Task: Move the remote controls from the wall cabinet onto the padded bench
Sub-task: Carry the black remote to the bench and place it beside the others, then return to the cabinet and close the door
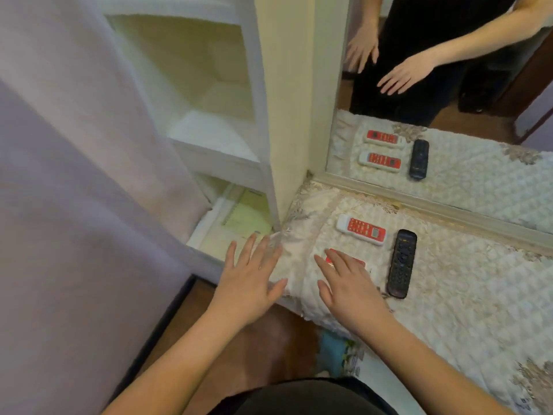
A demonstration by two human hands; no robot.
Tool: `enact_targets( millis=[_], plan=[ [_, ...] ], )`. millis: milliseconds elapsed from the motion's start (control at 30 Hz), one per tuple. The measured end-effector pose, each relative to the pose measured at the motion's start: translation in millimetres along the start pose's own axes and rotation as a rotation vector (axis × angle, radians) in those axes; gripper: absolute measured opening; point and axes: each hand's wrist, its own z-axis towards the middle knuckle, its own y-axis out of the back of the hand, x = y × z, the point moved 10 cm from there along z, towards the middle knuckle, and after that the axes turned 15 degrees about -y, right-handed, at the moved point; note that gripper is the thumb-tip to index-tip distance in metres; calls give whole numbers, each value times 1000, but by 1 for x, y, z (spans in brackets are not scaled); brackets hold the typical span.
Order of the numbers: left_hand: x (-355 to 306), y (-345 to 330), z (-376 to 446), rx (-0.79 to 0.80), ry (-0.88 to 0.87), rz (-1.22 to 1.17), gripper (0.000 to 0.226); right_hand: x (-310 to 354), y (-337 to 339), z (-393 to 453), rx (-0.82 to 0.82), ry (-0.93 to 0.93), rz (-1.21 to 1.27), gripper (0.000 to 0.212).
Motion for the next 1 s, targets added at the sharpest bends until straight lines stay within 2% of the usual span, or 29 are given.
enact_targets(
  millis=[167, 267, 533, 733, 1000],
  plan=[
    [56, -2, -80, 7, 174, -54, 62, 91, -4, 4, 36, 184, -42, 49],
    [88, -5, -138, 33, 290, -69, 66, 153, -7, -4, 45, 294, -36, 54],
    [171, -17, -304, -27, 696, -171, 62, 323, -21, -66, 33, 610, -36, 49],
    [191, -21, -412, -97, 896, -153, 56, 429, -43, -122, 52, 838, -99, 56],
    [194, -39, -538, -152, 1208, -272, 67, 514, -56, -166, 96, 1087, -148, 47]
  ],
)
